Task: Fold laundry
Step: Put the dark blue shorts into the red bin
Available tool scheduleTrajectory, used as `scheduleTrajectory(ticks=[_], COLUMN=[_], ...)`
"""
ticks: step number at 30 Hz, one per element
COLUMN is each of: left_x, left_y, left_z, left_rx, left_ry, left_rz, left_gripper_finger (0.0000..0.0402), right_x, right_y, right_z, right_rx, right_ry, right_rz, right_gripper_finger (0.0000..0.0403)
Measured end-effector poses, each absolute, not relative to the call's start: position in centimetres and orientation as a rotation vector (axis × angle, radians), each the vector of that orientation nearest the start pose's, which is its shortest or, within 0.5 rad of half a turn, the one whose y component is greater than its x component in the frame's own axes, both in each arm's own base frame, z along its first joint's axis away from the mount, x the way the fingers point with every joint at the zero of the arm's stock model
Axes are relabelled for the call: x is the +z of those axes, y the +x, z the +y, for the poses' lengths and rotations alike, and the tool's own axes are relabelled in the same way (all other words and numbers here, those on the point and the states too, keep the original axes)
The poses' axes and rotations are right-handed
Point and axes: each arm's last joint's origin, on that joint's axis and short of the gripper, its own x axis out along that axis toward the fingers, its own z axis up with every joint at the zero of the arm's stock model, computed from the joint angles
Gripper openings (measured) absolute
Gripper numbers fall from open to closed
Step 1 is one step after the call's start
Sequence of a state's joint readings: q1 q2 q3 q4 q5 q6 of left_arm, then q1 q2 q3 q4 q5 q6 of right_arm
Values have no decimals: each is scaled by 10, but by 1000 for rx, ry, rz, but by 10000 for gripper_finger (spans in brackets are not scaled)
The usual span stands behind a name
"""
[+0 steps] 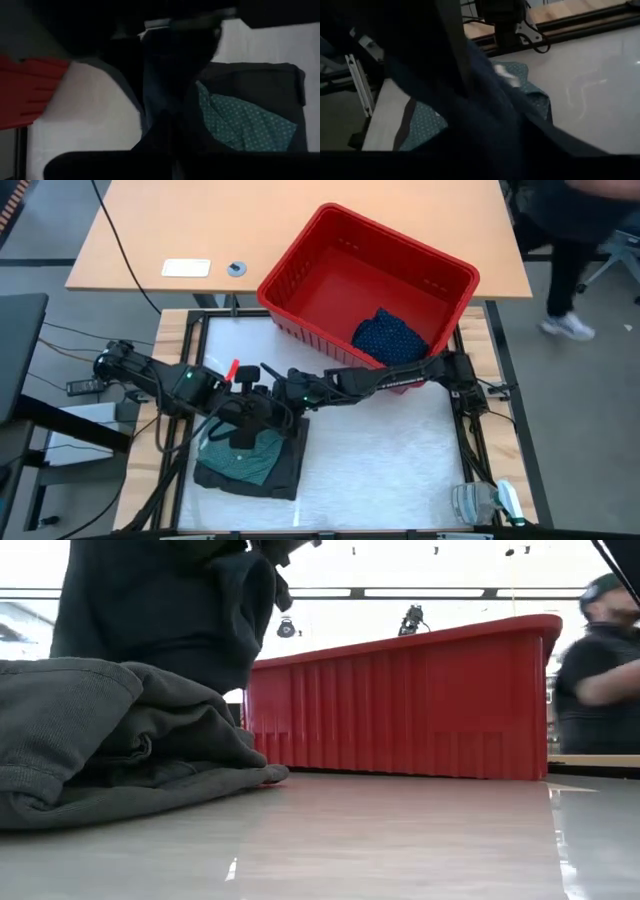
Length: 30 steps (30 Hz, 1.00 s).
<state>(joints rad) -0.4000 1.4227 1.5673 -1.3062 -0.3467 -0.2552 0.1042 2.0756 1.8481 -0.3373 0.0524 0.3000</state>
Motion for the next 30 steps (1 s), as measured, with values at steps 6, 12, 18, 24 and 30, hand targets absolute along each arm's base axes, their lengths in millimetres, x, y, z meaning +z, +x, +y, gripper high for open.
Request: scheduleTrajectory(ticks=[6, 12, 18, 24, 30], left_x=[372, 392, 420, 419, 391], left_y=[233, 210, 174, 161, 173], left_z=[-88, -71, -40, -23, -7], left_rx=[116, 176, 320, 389, 519], left_ry=[173, 101, 0, -75, -90], left_rz=[1092, 1012, 827, 706, 722], left_gripper_finger=[13, 68, 95, 97, 89], right_x=[285, 299, 355, 410, 430], right_y=[477, 460, 427, 387, 352], right_z=[50, 36, -7, -69, -144], right_rx=[10, -107, -194, -293, -524], right_ry=[303, 360, 347, 298, 224], right_rz=[603, 669, 549, 370, 271], right_gripper_finger=[22, 21, 21, 21, 21])
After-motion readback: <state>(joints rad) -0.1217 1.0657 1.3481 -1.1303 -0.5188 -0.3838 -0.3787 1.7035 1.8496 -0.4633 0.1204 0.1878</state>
